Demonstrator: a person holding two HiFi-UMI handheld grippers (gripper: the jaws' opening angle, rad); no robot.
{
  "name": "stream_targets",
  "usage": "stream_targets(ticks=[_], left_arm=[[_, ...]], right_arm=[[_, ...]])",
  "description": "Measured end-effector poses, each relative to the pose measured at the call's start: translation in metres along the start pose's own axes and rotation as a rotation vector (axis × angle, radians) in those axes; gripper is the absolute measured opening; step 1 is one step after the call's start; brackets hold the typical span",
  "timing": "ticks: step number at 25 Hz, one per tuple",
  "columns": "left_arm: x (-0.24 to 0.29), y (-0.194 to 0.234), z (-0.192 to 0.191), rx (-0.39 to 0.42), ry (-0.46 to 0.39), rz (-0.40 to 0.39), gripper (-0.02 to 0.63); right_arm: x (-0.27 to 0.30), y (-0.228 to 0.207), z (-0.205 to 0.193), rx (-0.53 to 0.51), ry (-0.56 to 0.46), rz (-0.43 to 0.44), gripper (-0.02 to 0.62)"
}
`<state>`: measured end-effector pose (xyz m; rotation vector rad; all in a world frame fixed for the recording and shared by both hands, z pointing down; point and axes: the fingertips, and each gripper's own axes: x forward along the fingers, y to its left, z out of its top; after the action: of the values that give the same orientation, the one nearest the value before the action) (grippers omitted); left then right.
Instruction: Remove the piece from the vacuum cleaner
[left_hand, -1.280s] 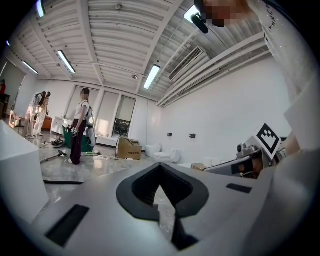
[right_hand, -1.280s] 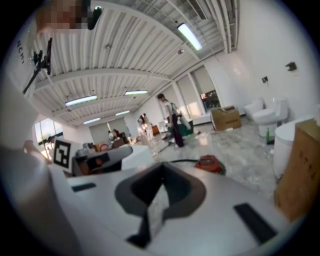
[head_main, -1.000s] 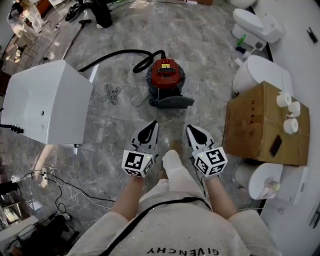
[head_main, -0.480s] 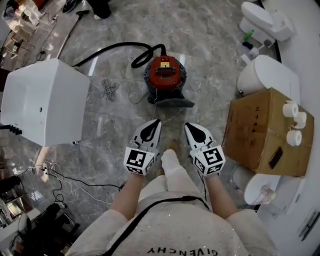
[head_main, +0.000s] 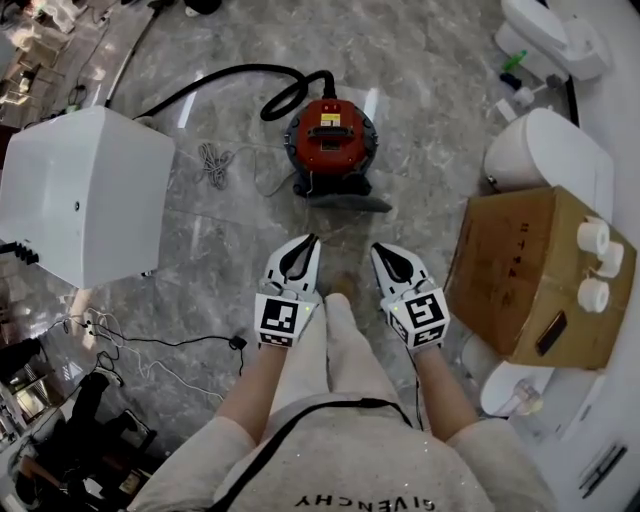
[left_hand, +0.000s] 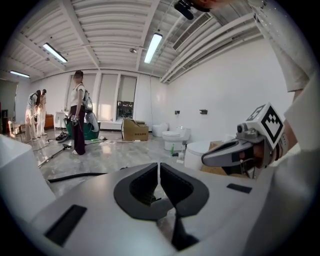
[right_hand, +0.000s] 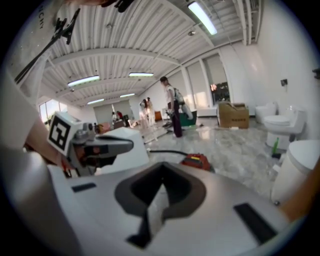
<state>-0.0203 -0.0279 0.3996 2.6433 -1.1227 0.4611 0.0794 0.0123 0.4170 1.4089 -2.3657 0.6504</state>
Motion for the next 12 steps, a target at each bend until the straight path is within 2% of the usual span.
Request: stream_targets(ticks=[4, 12], left_arm=[[0.016, -0.001, -0.020, 0.050, 0.060, -0.016, 0.021], [0.076, 0.000, -0.060, 0.108, 0.149, -0.144, 0.021]], right_arm=[[0.014, -0.008, -0.012, -0.010, 0.036, 0.014, 0.011], [0.055, -0.029, -0.045, -0.018, 0.168, 0.020, 0.011]])
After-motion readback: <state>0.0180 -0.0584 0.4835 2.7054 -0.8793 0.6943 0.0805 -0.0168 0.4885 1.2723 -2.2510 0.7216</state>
